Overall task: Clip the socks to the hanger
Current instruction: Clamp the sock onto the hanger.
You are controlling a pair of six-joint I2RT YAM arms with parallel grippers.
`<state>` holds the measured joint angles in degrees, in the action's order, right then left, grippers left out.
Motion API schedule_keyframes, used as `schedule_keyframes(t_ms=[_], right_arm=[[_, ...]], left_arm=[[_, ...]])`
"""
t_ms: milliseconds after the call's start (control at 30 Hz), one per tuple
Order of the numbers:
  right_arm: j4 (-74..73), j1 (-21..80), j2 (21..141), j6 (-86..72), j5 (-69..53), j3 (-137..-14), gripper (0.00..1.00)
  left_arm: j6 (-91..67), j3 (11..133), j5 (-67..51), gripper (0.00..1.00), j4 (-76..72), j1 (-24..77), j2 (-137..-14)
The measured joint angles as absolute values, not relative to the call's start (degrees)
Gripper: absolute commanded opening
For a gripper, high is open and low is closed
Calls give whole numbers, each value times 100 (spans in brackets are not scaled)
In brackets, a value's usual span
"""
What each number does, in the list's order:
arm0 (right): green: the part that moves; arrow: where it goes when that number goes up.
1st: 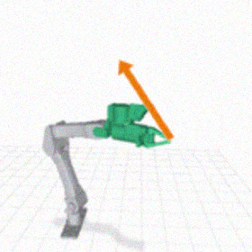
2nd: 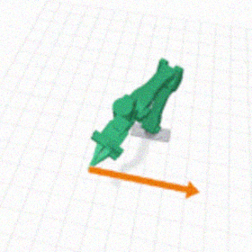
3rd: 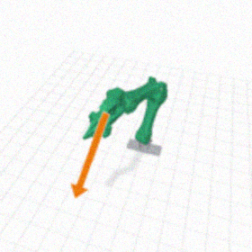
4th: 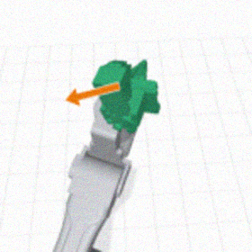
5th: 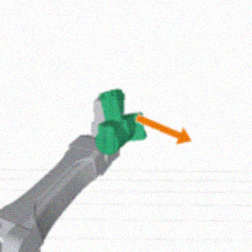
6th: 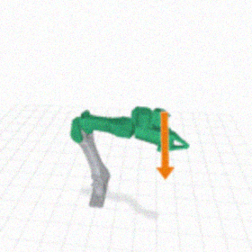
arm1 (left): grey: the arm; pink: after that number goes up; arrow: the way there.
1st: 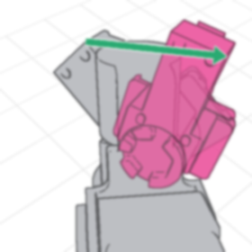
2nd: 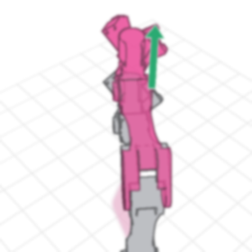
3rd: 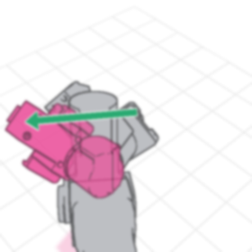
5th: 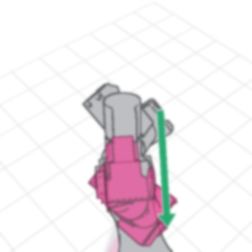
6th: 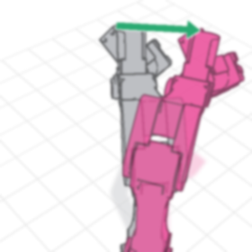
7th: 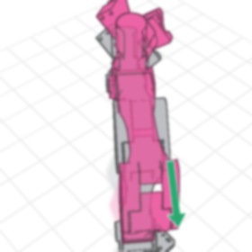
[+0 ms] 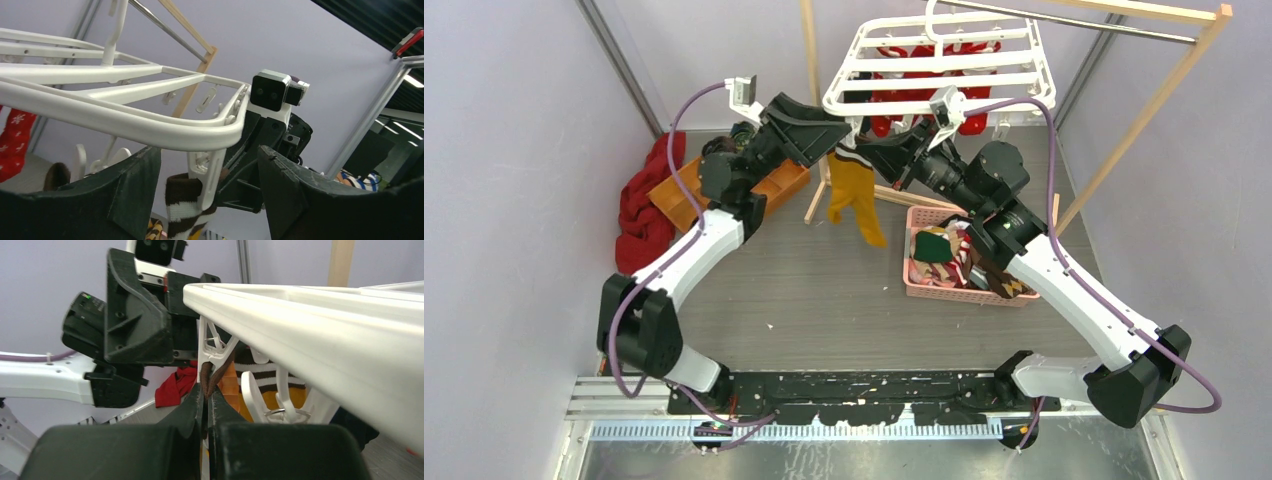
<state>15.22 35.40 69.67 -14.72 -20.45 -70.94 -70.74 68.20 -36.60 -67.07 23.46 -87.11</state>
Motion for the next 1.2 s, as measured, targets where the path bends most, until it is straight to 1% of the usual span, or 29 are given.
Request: schedule_keyframes(t_ms=[100,333,500,633,900,1200], right_arm=[[1441,3540,6967,-1358,-2058,-7094,2],[1245,3540,6967,-1020,-2154,-7094,11],[1094,3540,6967,-836,-2279,-7094,24],[1059,3540,6967,-683,-2397,-7094,30],[805,3518,6877,-287,-2499,-7059,40],[416,3175,6497,54,-2674,-6796,56]], left_arm=[[-6716,6584,-3610,74,-6173,2342,-8200],[-5618,6097,-3612,73,-4602,2327,-6838],[-4574,5806,-3625,73,-3358,2329,-6069],[-3758,5417,-3548,72,-2624,2410,-5601],[-2685,4816,-3004,72,-2025,2801,-5544],[-2091,4770,-2447,74,-1992,3072,-5850]])
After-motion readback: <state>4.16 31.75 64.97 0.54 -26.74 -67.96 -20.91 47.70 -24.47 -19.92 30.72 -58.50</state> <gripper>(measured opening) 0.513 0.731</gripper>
